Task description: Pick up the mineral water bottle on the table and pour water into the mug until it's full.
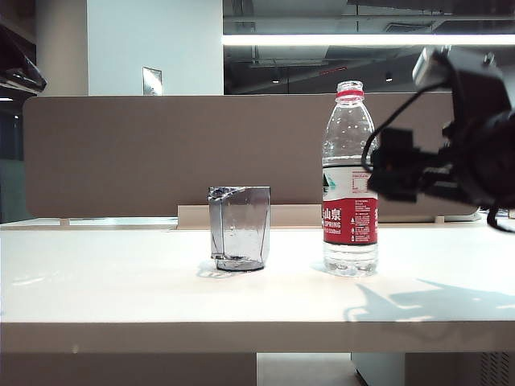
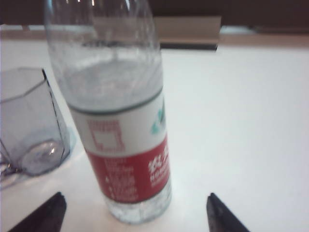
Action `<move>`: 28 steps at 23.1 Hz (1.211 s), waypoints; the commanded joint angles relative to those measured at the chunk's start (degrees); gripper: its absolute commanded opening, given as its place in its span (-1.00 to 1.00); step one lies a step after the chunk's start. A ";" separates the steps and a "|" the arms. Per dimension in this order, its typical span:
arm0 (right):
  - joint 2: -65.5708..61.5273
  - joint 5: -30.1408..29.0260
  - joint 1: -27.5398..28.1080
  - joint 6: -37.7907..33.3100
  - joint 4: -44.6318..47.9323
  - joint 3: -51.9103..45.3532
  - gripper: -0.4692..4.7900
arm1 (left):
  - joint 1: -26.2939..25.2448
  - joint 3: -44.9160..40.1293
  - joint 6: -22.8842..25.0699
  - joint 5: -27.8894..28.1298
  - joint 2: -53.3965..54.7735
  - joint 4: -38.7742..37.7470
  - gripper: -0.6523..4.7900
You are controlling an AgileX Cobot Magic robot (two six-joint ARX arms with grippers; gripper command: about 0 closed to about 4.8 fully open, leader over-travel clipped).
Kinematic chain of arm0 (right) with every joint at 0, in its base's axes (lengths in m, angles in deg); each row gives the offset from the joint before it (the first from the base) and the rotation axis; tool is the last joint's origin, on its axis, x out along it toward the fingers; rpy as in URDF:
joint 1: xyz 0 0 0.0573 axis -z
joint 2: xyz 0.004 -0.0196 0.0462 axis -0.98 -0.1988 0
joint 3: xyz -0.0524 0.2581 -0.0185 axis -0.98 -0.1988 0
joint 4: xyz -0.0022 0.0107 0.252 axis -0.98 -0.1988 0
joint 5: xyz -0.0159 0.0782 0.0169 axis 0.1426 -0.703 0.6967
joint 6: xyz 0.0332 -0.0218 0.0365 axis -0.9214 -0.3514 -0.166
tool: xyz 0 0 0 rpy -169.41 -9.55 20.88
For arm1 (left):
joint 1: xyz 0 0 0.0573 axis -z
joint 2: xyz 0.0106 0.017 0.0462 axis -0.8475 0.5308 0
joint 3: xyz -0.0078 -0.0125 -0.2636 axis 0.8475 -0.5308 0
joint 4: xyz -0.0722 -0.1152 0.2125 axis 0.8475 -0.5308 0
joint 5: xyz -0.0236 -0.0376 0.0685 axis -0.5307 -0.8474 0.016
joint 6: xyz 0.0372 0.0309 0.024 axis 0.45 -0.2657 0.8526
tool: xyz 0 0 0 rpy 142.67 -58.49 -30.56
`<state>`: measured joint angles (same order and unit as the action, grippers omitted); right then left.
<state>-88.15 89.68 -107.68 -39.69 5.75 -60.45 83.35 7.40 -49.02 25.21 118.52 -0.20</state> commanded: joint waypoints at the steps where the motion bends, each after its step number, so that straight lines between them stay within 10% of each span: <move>1: -3.23 -0.35 -0.09 -2.08 2.60 0.26 0.67 | 0.02 0.17 0.15 -0.17 -0.02 0.74 -0.78; 8: -14.95 -3.04 -0.11 -2.01 17.03 1.36 0.87 | 0.02 0.17 0.15 -0.17 -0.02 0.74 -0.78; 28: -26.23 -5.42 0.07 0.94 16.98 14.71 0.87 | 0.02 0.17 0.15 -0.17 -0.02 0.74 -0.78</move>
<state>-114.03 84.33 -107.63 -39.02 21.77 -46.62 83.35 7.40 -49.02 25.21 118.55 -0.20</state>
